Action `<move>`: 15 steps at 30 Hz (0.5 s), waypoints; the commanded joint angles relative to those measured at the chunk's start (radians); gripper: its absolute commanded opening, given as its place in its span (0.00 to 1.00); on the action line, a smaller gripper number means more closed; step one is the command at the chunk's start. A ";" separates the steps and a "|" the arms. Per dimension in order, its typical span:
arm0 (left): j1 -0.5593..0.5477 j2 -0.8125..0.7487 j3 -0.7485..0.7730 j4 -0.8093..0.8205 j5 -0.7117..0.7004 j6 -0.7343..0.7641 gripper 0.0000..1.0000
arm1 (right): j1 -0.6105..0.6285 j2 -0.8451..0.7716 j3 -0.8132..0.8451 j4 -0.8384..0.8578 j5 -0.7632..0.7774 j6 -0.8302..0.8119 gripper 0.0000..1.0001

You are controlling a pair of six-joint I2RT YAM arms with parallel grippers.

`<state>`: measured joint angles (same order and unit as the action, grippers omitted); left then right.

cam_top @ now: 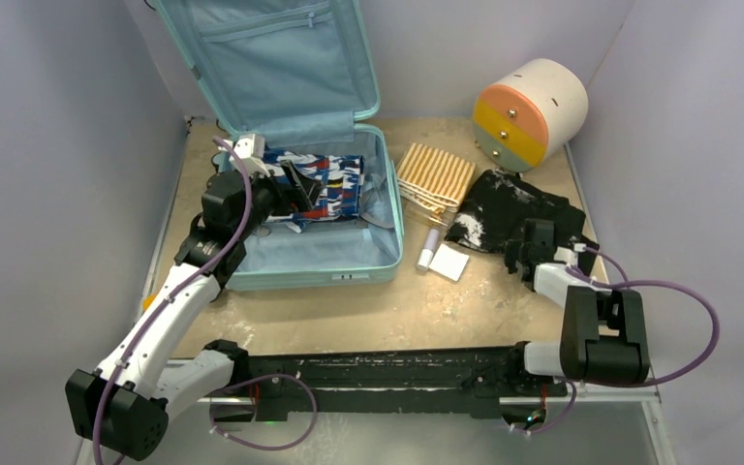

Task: Pack the luggage
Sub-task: Pick up the clothes at the center of the board.

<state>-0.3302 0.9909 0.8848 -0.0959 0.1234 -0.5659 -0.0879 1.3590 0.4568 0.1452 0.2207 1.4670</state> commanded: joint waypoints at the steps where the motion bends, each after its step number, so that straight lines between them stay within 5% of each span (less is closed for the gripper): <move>1: -0.007 -0.006 -0.005 0.018 -0.003 -0.018 0.88 | -0.010 -0.017 -0.058 -0.133 0.006 -0.069 0.03; 15: -0.009 0.036 -0.021 0.068 0.087 -0.049 0.88 | -0.016 -0.415 0.076 -0.417 -0.084 -0.186 0.00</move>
<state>-0.3351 1.0088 0.8837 -0.0902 0.1501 -0.5774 -0.0990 0.9939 0.4625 -0.1841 0.1772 1.3224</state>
